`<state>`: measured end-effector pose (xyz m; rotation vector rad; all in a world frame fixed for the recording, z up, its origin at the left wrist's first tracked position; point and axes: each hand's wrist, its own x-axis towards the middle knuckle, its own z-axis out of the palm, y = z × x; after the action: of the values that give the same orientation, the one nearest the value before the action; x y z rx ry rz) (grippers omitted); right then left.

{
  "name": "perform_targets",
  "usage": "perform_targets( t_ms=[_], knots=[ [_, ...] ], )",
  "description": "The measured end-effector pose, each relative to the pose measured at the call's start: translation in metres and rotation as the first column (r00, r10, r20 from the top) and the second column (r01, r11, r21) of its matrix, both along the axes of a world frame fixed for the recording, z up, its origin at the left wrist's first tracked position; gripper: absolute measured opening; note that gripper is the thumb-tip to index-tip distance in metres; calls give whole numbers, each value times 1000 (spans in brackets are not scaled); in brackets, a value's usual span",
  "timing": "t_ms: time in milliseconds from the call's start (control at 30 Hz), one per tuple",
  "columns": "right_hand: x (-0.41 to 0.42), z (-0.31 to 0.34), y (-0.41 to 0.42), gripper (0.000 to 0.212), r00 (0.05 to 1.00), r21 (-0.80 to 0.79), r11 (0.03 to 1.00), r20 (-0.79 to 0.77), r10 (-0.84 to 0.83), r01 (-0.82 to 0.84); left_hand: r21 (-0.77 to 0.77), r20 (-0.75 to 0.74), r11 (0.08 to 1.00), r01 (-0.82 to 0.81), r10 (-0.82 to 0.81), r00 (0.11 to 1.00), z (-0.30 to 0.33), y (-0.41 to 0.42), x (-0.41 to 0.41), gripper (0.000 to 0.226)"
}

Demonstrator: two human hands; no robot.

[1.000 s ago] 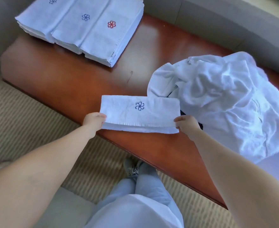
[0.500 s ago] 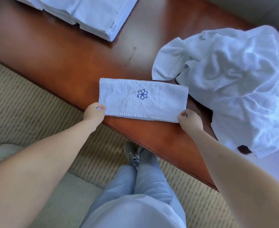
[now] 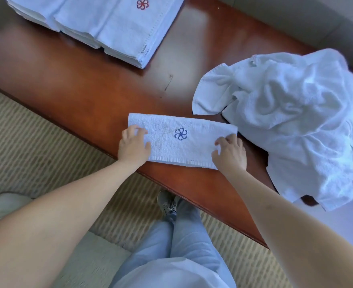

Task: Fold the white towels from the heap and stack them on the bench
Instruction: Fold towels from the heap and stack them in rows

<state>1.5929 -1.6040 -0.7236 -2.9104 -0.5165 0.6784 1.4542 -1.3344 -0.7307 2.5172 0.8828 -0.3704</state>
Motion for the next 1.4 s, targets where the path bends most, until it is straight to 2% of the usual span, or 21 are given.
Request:
perform_targets(
  t_ms=[100,200,267,367,433,533,700,833,900,967,1067,1133,1200,1267,1333,1400],
  knots=[
    [-5,-18,38,48,991,131,982,45,129,-134,-33,86,963,268,-265,960,-11,-21,39,52],
    [-12,-42,67,58,984,157,972,69,166,-175,92,58,857,507,-513,856,-34,-39,66,59],
    [-14,-60,70,59,981,149,974,113,156,-172,164,26,808,566,-577,817,-54,-39,69,60],
    [-14,-86,58,62,958,141,965,214,190,-223,304,74,753,583,-629,774,-83,-31,60,60],
    [-12,-94,53,65,949,134,960,235,209,-244,341,106,742,578,-641,760,-91,-30,58,59],
    [-10,-88,50,70,954,88,963,189,233,-253,312,81,738,598,-648,758,-83,-25,58,60],
    [18,-79,5,73,990,9,999,140,32,-33,321,9,767,556,-589,808,-82,21,31,64],
    [21,-99,-8,68,972,61,996,228,56,-71,359,36,771,526,-574,818,-102,35,19,66],
    [22,-101,-6,68,973,59,995,223,62,-77,371,40,758,537,-591,806,-104,34,21,67],
    [23,-93,-4,69,984,24,996,160,78,-83,340,-31,748,570,-596,802,-94,32,24,69],
    [29,-67,1,70,993,-68,991,20,114,-113,298,-256,741,602,-545,798,-73,24,30,69],
    [32,-46,3,68,993,-47,994,-70,96,-100,210,-340,775,596,-514,787,-52,14,42,69],
    [28,-26,0,62,989,5,1000,-148,15,-14,155,-333,794,588,-518,788,-27,-1,57,66],
    [24,-11,-7,59,956,76,980,-249,-159,182,138,-287,760,635,-583,760,-9,-19,76,55],
    [21,-5,-17,61,870,127,896,-329,-366,425,106,-233,718,688,-655,719,0,-42,99,50],
    [21,-6,-28,65,764,127,798,-411,-498,589,6,-175,724,690,-678,714,3,-68,122,54]
  ],
)
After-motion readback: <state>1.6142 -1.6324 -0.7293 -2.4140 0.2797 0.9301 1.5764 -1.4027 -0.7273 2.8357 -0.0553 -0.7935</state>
